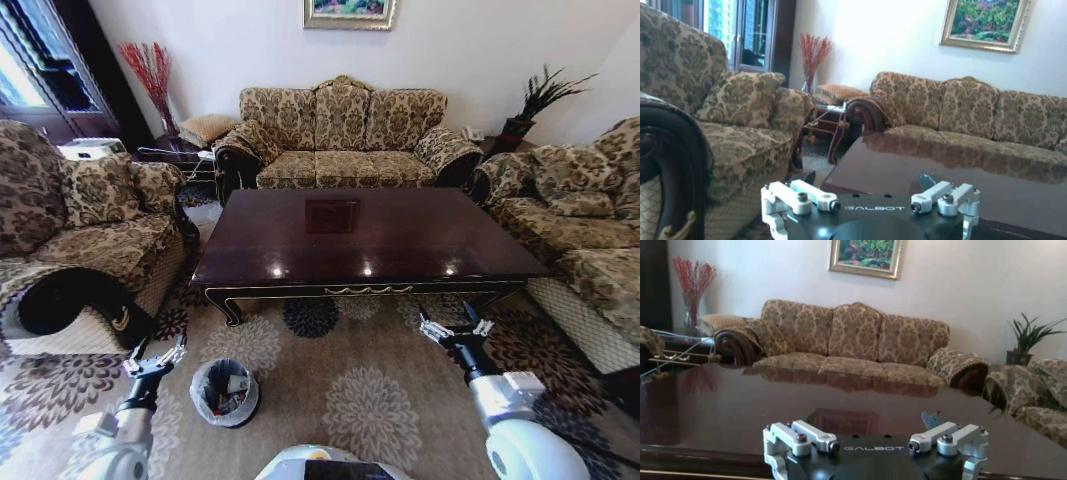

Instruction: Move to the front of the table and place the trash on the table into the trash bin.

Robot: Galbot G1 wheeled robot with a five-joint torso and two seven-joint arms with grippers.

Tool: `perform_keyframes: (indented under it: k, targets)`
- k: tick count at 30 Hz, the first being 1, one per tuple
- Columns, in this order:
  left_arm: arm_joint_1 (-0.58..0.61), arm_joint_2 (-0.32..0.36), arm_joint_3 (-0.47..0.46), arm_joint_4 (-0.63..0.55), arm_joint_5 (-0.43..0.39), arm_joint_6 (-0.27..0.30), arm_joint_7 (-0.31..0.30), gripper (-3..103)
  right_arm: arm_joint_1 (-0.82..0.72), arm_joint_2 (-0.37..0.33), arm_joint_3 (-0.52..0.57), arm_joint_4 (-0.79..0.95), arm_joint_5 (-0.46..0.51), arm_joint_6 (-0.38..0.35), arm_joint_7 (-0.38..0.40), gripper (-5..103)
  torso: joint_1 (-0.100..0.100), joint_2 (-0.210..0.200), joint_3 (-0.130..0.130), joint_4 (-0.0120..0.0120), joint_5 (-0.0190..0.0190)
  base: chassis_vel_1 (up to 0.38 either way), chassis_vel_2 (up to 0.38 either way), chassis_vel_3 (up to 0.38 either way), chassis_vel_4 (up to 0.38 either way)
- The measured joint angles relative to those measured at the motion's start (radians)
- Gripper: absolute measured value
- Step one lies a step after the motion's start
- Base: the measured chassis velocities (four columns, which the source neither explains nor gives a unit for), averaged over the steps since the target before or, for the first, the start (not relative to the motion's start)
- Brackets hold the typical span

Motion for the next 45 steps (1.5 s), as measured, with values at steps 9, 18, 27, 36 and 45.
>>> perform_keyframes:
  k: [9,18,27,36,45]
  targets:
    - [-0.004,0.005,-0.006,0.051,0.001,-0.048,0.002,100,0.019,-0.002,-0.087,-0.005,-0.058,-0.001,0.019,100,0.0,0.0,0.0,0.0,-0.0004,-0.095,-0.136,0.123,0.153]
    - [0.0,0.013,-0.006,0.052,-0.009,-0.075,-0.019,100,0.034,-0.003,-0.159,-0.015,-0.117,0.03,0.062,100,0.0,0.0,0.0,0.0002,0.0005,-0.175,-0.197,0.214,0.206]
    - [0.065,0.02,0.013,-0.16,-0.11,0.051,-0.076,100,0.015,0.014,-0.164,0.023,-0.062,-0.001,0.086,100,0.0,0.0,0.0,0.0003,-0.0007,-0.003,0.011,0.002,0.003]
    - [0.062,0.055,0.027,-0.342,-0.095,0.243,-0.049,100,-0.015,0.055,-0.158,0.093,-0.024,-0.043,0.067,100,0.0,0.0,0.0,-0.0001,0.0001,0.014,0.013,-0.006,-0.006]
    - [0.0,0.091,0.052,-0.273,-0.015,0.273,-0.038,100,0.01,0.051,-0.146,0.083,-0.06,-0.058,0.041,100,0.0,0.0,0.0,-0.0001,-0.0003,0.0,0.0,0.0,0.0]
